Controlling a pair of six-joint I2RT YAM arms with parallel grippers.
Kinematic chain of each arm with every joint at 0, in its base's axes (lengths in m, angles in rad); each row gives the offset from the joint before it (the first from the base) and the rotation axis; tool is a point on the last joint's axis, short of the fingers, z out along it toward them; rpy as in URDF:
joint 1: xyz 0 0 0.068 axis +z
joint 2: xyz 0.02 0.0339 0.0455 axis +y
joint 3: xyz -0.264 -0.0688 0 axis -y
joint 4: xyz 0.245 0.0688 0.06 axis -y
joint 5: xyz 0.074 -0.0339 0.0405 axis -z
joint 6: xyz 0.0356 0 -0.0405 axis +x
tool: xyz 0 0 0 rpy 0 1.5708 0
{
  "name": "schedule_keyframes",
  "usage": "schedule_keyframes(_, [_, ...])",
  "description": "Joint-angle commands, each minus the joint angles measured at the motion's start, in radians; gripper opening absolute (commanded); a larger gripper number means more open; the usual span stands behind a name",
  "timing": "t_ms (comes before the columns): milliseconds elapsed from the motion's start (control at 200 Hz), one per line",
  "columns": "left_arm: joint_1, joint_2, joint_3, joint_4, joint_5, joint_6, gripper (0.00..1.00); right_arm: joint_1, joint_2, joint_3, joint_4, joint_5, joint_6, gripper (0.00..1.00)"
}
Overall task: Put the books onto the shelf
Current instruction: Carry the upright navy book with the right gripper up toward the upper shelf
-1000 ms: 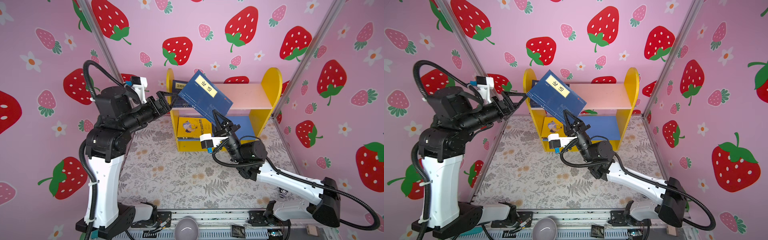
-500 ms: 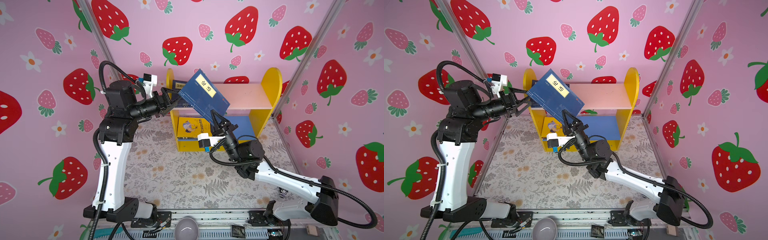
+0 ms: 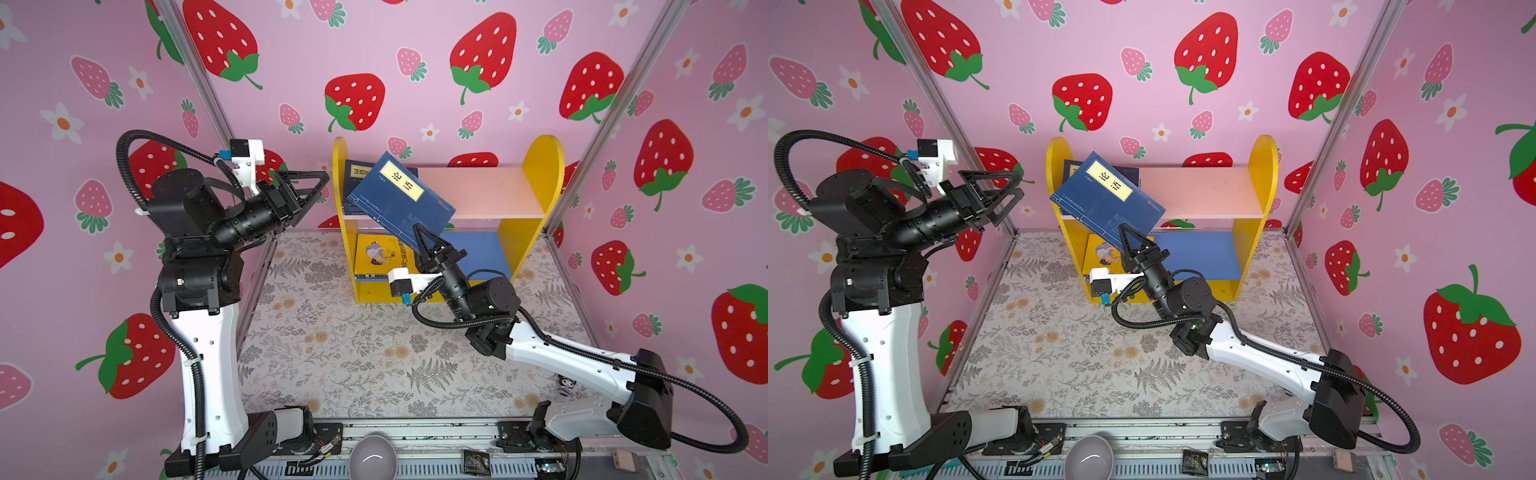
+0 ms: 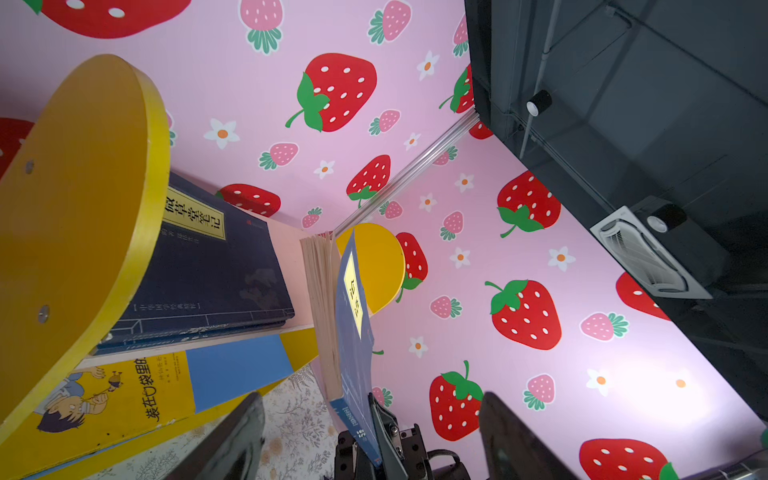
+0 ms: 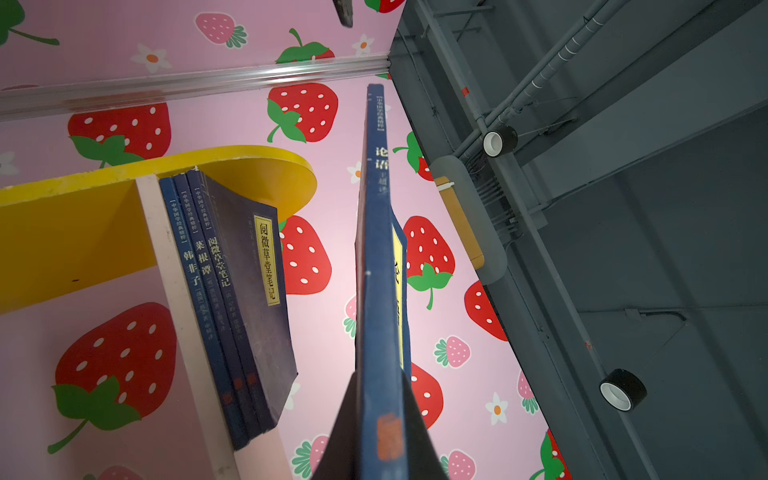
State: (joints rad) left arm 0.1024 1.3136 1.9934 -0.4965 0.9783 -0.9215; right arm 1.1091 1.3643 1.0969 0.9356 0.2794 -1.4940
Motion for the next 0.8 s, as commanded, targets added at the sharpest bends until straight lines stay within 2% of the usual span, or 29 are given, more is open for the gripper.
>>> schedule_keyframes(0, [-0.008, 0.006, -0.013, 0.079, 0.066, -0.045, 0.83, 0.005, 0.0, 0.035, 0.047, -0.004, -0.032, 0.0])
schedule_keyframes(260, [-0.057, 0.076, 0.036, 0.078, 0.103, -0.051, 0.83, 0.007, 0.022, 0.073, 0.014, -0.048, -0.004, 0.0])
schedule_keyframes(525, [-0.17, 0.149, 0.079, 0.019, 0.073, 0.009, 0.79, 0.011, 0.037, 0.085, 0.017, -0.052, -0.001, 0.0])
schedule_keyframes(645, [-0.231, 0.202, 0.158, -0.079, 0.053, 0.08, 0.67, 0.014, 0.04, 0.091, 0.019, -0.057, -0.001, 0.0])
schedule_keyframes(705, [-0.24, 0.226, 0.195, -0.147, 0.037, 0.12, 0.57, 0.015, 0.039, 0.09, 0.023, -0.056, -0.006, 0.0])
schedule_keyframes(795, [-0.242, 0.226, 0.185, -0.15, 0.025, 0.13, 0.41, 0.016, 0.037, 0.085, 0.023, -0.05, -0.008, 0.0])
